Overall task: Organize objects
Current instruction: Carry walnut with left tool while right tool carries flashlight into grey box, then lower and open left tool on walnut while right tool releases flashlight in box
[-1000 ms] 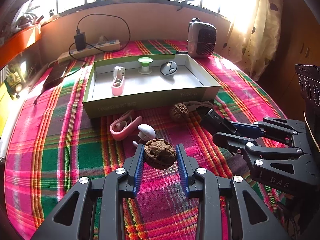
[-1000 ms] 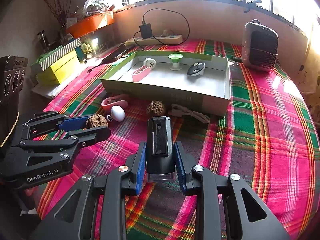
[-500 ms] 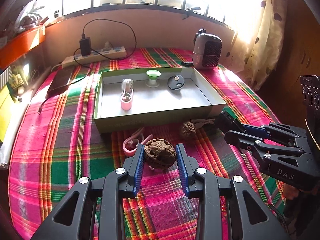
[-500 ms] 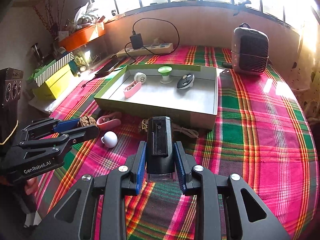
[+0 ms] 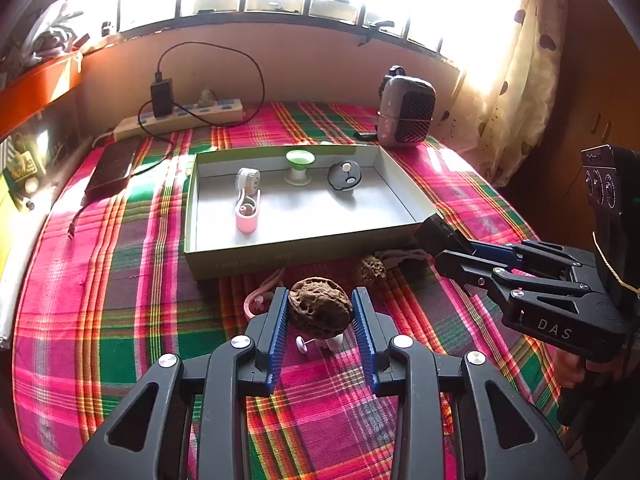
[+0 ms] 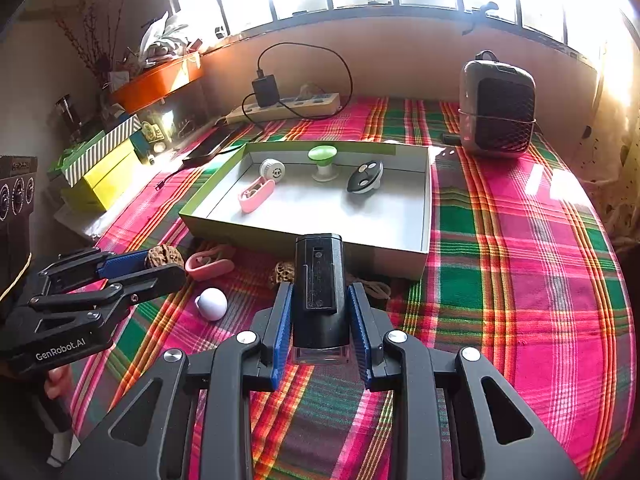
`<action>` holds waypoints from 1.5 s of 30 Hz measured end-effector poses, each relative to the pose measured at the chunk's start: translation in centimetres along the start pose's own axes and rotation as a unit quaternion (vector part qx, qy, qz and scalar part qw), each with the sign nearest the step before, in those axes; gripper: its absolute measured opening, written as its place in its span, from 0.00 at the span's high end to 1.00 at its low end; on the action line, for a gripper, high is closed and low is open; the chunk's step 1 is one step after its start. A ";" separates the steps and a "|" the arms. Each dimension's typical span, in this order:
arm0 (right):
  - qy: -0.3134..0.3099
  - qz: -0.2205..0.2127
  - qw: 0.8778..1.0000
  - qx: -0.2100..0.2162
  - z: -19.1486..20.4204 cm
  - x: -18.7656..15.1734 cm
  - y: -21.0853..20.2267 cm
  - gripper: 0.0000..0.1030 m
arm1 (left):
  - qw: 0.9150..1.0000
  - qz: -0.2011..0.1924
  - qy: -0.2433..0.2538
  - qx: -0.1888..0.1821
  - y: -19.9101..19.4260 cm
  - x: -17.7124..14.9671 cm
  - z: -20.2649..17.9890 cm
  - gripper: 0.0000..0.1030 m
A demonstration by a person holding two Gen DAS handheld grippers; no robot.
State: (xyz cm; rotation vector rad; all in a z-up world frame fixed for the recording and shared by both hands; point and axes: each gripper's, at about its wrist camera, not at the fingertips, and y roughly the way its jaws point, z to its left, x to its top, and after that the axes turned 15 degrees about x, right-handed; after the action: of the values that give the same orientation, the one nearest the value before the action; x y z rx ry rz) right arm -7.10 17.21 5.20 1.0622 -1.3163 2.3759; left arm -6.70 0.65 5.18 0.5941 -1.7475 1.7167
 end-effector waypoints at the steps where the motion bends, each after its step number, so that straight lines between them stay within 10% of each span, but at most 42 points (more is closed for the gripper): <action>1: 0.000 0.000 1.000 -0.001 -0.1 0.2 0.0 0.72 | 1.000 -0.001 0.000 0.000 0.0 0.3 0.0 0.72; 45: 0.065 0.054 0.989 -0.119 -7.1 8.8 8.5 0.72 | 0.998 0.040 0.031 0.027 11.9 9.1 -1.1 0.71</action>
State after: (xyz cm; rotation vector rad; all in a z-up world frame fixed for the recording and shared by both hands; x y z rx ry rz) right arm -21.09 16.79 3.34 0.7737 -1.5961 2.2461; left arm -21.33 3.38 2.89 0.4951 -1.7082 1.8222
